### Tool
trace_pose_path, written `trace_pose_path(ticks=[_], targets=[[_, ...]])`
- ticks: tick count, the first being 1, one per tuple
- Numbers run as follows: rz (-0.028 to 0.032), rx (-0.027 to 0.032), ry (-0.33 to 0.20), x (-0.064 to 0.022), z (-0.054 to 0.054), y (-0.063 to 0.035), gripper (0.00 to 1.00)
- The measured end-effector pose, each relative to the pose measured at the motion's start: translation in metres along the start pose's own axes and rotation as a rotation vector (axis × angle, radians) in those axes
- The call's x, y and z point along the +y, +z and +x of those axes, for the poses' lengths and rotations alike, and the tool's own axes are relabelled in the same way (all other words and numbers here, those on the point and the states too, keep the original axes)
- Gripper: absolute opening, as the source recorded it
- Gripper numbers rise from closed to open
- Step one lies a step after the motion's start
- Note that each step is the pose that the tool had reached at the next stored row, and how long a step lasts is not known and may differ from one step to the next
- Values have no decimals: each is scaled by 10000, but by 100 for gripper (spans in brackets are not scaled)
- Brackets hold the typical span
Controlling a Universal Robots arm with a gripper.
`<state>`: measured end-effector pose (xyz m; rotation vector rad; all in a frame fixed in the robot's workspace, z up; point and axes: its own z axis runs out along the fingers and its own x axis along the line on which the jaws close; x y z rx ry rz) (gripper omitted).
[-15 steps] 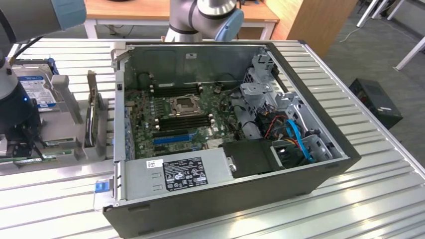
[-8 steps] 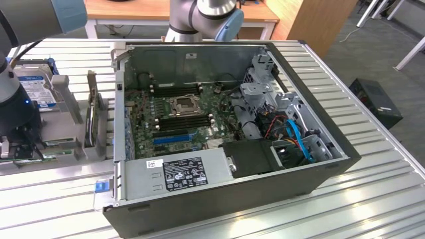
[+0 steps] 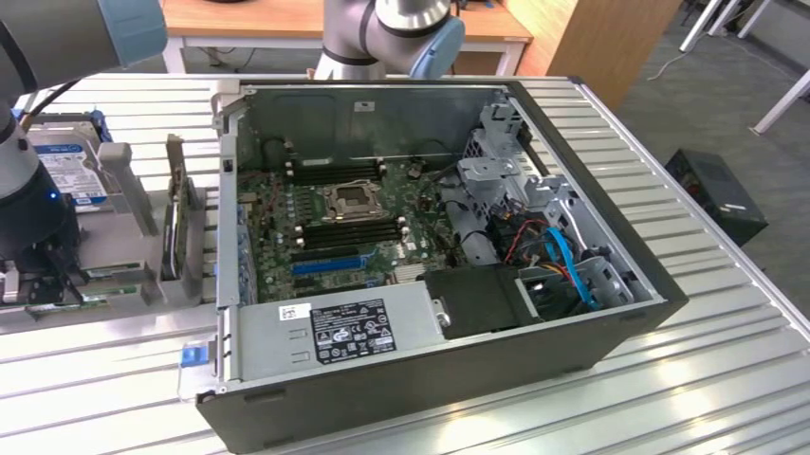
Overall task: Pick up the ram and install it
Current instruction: 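Pick up the ram and move it above insertion slot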
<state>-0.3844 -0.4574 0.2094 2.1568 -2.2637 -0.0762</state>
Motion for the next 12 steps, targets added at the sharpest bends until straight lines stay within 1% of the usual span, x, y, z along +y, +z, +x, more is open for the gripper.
trace_pose_path(ticks=[9, 12], targets=[[-2, 2, 1, 1, -11, 3, 30], [-1, 0, 0, 0, -11, 21, 30]])
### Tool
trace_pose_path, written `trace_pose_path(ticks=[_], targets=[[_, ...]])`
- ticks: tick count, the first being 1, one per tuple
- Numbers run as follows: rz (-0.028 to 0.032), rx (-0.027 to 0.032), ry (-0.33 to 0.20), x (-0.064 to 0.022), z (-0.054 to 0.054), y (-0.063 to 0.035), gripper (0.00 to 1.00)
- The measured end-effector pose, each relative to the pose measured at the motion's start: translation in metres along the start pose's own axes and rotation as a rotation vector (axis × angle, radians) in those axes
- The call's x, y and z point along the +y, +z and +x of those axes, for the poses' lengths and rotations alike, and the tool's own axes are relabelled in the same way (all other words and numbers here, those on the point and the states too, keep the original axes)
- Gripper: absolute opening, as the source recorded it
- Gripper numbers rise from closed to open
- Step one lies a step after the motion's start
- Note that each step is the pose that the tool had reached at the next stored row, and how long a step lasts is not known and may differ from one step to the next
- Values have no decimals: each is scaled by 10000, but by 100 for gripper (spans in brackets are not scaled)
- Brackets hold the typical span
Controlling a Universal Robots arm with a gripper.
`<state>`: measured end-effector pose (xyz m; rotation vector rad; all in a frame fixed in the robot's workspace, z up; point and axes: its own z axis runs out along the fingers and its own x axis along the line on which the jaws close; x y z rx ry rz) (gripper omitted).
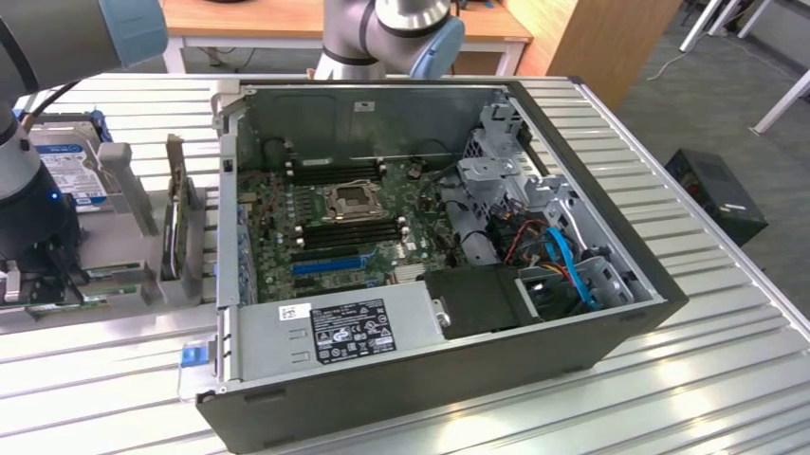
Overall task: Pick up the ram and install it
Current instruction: 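Pick up the ram and move it above insertion slot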
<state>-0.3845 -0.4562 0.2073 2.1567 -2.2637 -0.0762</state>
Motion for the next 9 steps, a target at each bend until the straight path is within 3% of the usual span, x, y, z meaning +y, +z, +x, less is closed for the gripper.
trace_pose_path(ticks=[9], targets=[[-1, 1, 0, -1, 1, 31, 30]])
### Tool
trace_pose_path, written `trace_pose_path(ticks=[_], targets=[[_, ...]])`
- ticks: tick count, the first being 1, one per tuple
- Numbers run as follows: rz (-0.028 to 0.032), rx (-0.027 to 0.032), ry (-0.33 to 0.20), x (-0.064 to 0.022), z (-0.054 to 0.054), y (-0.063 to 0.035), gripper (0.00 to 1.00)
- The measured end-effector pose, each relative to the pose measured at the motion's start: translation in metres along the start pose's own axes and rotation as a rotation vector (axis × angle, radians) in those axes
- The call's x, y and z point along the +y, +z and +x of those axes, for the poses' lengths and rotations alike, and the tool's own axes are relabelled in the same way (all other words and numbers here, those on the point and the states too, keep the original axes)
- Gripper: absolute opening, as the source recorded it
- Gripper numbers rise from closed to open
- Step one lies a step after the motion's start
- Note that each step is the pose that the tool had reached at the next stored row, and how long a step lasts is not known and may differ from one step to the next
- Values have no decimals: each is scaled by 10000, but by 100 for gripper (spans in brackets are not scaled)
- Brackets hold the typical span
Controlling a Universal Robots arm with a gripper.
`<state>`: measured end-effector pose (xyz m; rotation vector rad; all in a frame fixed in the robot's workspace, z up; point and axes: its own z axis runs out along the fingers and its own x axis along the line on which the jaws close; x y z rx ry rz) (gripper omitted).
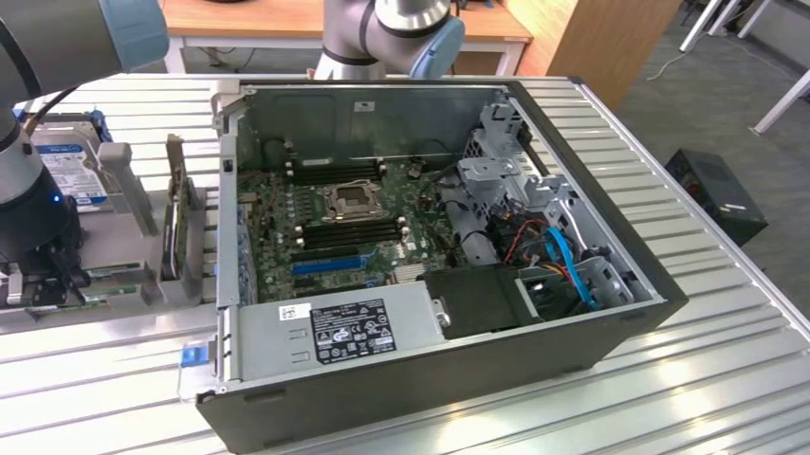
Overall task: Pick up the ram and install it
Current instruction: 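Pick up the ram and move it above insertion slot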
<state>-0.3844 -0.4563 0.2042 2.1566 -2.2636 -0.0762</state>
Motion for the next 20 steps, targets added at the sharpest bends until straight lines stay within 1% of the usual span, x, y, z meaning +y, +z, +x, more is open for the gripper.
trace_pose_path(ticks=[12, 20], targets=[[1, -1, 0, -99, -5, -2, 30], [0, -1, -2, -103, -8, 0, 30]])
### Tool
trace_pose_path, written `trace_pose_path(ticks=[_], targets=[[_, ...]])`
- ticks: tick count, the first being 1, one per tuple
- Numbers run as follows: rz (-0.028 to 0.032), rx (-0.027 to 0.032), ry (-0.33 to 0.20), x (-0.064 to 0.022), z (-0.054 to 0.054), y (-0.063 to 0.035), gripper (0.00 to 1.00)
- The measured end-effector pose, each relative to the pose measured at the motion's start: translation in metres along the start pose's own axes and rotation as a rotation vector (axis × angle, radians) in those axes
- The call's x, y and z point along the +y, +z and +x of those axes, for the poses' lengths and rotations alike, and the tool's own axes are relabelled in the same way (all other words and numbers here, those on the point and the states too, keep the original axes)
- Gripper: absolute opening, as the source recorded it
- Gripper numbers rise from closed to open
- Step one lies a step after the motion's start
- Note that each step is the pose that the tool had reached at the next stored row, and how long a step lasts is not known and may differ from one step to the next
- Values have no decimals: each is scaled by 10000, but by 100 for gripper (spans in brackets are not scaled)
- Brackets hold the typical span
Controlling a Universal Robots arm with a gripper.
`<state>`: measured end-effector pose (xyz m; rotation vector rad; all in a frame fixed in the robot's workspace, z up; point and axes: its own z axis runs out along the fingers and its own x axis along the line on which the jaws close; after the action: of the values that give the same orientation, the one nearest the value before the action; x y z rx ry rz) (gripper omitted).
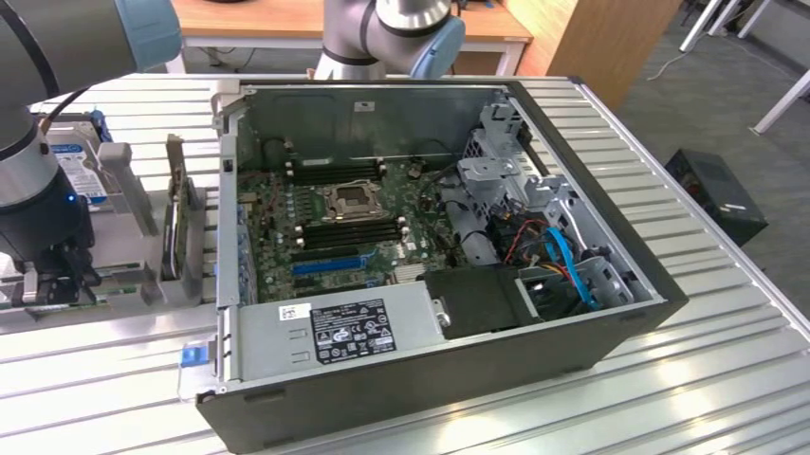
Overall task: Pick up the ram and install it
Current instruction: 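Pick up the ram and move it above insertion slot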
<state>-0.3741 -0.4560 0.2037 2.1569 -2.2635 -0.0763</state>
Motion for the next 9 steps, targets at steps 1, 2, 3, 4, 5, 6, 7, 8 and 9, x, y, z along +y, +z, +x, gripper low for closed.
trace_pose_path(ticks=[1, 2, 3, 4, 5, 6, 7, 8, 9], targets=[[-1, 1, 1, 1, 0, 0, 30], [-2, 2, 2, 1, -1, 2, 30], [0, 0, 2, 1, -1, 8, 30], [0, 0, 2, 0, -1, 14, 30], [1, 0, 2, 0, -1, 21, 30], [0, -1, 2, 0, 0, 28, 30], [-1, 0, 2, 0, 0, 35, 30], [-2, 1, 2, 0, 0, 36, 30], [-2, 1, 2, 0, 0, 36, 30]])
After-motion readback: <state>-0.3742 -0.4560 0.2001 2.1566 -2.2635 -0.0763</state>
